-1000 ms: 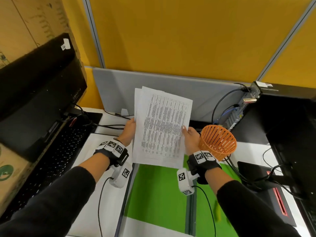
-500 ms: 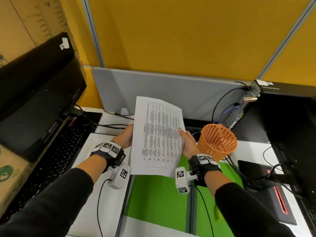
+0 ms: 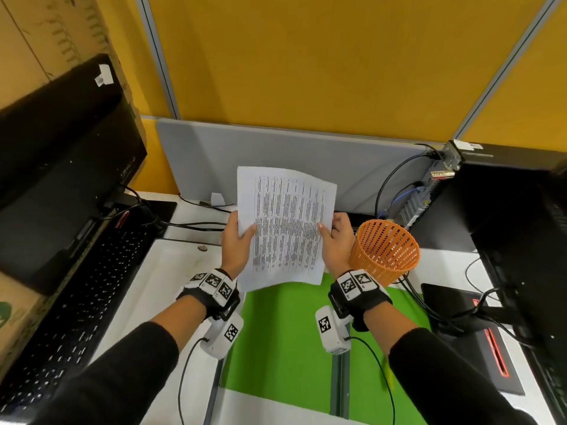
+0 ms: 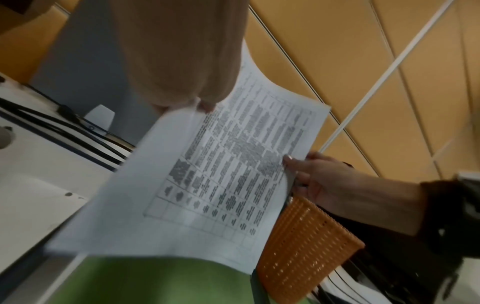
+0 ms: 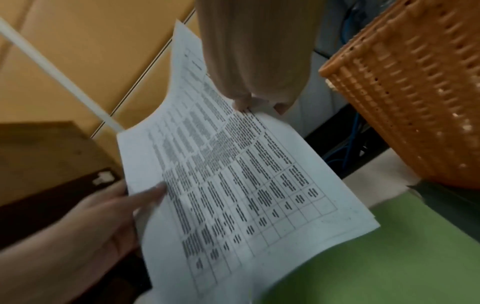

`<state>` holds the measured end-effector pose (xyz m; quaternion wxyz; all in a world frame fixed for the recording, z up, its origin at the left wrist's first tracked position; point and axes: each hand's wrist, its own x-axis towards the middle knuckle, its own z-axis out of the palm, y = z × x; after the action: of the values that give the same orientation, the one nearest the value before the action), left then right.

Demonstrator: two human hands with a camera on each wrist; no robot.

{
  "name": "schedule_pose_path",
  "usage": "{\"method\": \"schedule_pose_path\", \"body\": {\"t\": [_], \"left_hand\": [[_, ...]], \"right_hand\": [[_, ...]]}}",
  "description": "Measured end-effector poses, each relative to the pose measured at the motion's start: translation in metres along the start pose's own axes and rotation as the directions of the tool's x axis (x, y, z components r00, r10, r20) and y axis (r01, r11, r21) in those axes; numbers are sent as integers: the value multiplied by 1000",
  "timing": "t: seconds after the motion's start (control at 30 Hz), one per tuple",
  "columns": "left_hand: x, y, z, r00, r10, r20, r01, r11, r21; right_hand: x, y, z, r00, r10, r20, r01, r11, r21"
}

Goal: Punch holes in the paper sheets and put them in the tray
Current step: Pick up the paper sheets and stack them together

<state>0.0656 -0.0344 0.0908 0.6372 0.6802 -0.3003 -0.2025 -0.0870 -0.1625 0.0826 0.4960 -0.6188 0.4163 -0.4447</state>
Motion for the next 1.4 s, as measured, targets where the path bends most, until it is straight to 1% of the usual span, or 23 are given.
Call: {"method": "schedule_pose_path", "body": {"t": [0.07,0.17,0.23,0.33,0.43,0.53,0.63,0.77,0.87,0.97,1.1,1.3,1.4], "left_hand": [[-5,0,6,997,71,-2,-71,997,7],[-11,-9,13,995,99,0,-99,995,2],[-18,-20,16,996,93,-11,-93,996,15],[-29,-38,20,999,41,-22,-41,999,23],[-34,-47,21,1000,17,-17,-17,999,35],[-31,-44,19,1000,9,-5,-9,999,31],[-28,-47,18,999,-31,6,31,999,18],[-42,-62,17,994,-110,27,108,993,51],[-46,-68,14,991,-120,57,116,991,62],[-43,-71,9,976,-163,143,156,986,65],[-50,-72,9,940,-233,247,227,972,53],[-73,-92,17,919,-307,249,305,951,48],[-82,-104,17,905,-341,256,337,940,61]], "right_hand": [[-5,0,0,997,-82,-2,81,996,-43],[-18,3,0,988,-156,-11,156,987,-46],[-27,12,-1,988,-156,-2,156,987,-46],[-39,30,-3,994,-111,25,112,993,-42],[-43,40,-8,996,-69,49,73,993,-93],[-39,38,-12,994,-95,50,101,985,-141],[-37,38,-14,994,-94,53,102,982,-161],[-45,55,-19,997,17,79,3,969,-247],[-47,60,-24,997,57,50,-40,955,-293],[-46,54,-32,997,40,58,-23,962,-273],[-44,60,-42,994,85,70,-64,966,-252],[-70,86,-63,974,202,100,-165,942,-293],[-88,95,-84,968,240,79,-190,898,-397]]}}
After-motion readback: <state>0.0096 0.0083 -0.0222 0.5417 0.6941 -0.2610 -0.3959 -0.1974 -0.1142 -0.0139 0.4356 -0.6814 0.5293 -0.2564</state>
